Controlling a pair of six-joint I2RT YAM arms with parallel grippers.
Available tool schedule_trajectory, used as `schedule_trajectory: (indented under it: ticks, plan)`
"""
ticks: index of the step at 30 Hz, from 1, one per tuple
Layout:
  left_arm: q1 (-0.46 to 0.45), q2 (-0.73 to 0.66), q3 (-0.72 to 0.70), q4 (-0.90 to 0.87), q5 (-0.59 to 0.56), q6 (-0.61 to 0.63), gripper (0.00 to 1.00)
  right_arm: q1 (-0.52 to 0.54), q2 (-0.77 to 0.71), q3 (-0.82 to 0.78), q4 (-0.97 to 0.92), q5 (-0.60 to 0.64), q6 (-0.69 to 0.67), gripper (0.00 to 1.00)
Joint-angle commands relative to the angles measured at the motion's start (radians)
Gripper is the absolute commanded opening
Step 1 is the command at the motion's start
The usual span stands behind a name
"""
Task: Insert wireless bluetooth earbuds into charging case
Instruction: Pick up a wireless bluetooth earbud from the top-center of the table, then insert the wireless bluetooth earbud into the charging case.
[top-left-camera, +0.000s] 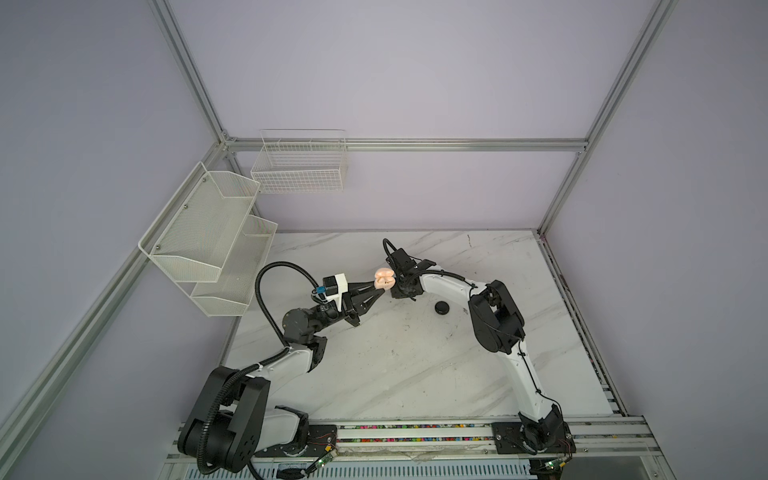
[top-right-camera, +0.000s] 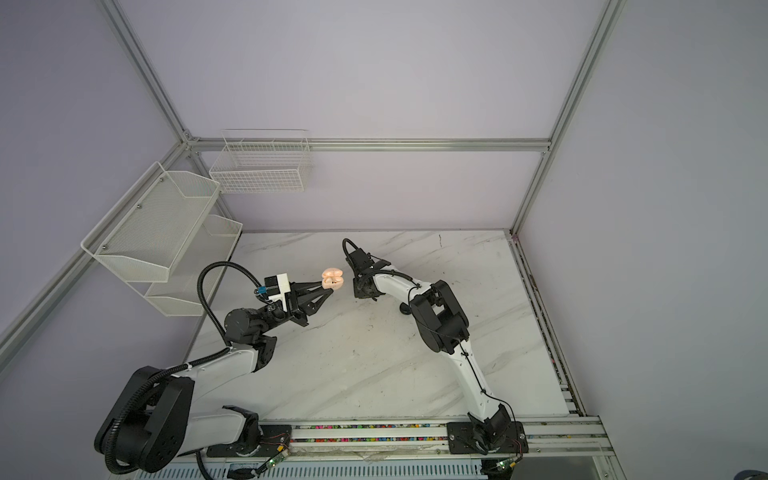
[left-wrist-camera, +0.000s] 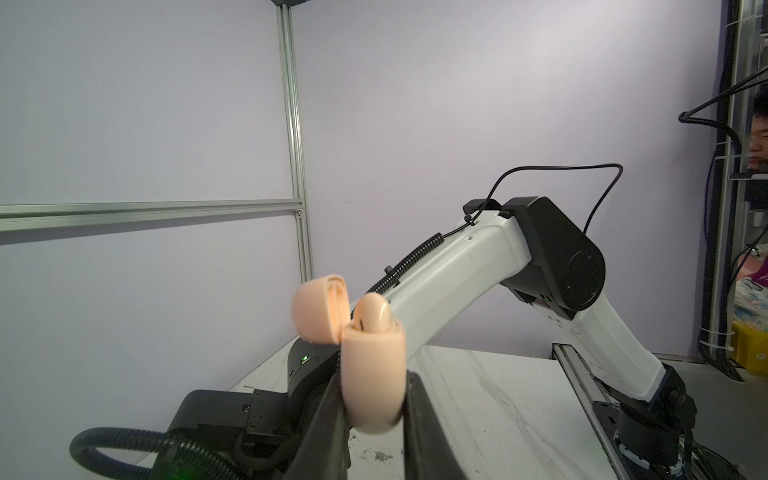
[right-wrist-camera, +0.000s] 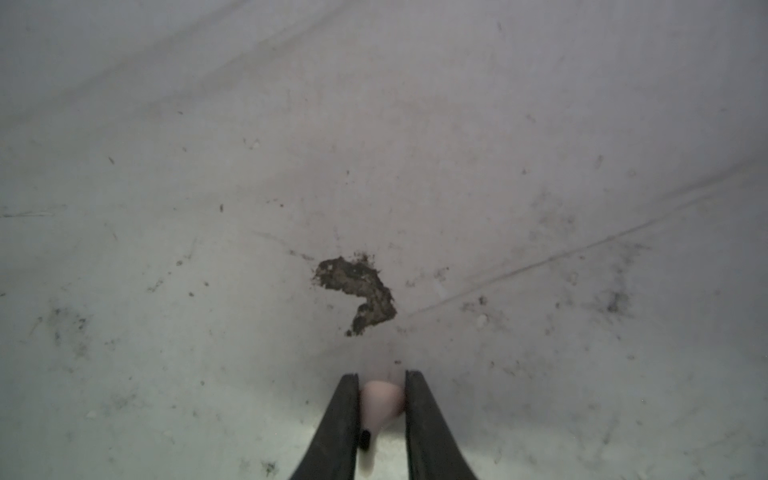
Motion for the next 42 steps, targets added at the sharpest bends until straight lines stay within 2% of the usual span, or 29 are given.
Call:
schedule_trajectory:
  ticks: [1,8,12,21,26,32,36,42]
  plan:
    - [0.007,-0.003,-0.007,0.074,-0.006,-0.01,0.0,0.007,-0.047,-0.013,-0.027,0.008,-0.006,0.22]
    - [0.007,-0.023,-0.021,0.073,-0.027,-0.015,0.0,-0.002,-0.096,-0.042,-0.014,0.023,-0.018,0.21]
    - [0.006,-0.033,-0.029,0.073,-0.058,-0.027,0.0,-0.015,-0.174,-0.094,0.019,0.039,-0.016,0.21]
    - [-0.012,-0.02,-0.025,0.074,-0.137,-0.062,0.0,-0.031,-0.45,-0.225,0.073,0.073,-0.015,0.2]
    - [-0.023,0.03,0.027,0.074,-0.154,-0.079,0.0,-0.031,-0.627,-0.27,0.119,0.093,-0.015,0.17]
    - [-0.039,0.065,0.094,0.074,-0.154,-0.057,0.0,-0.01,-0.786,-0.257,0.163,0.086,-0.03,0.15]
    - [-0.053,0.096,0.146,0.074,-0.151,-0.052,0.0,0.036,-0.825,-0.223,0.199,0.092,-0.046,0.14]
    - [-0.063,0.112,0.2,0.074,-0.169,-0.053,0.0,0.1,-0.804,-0.149,0.209,0.09,-0.054,0.14]
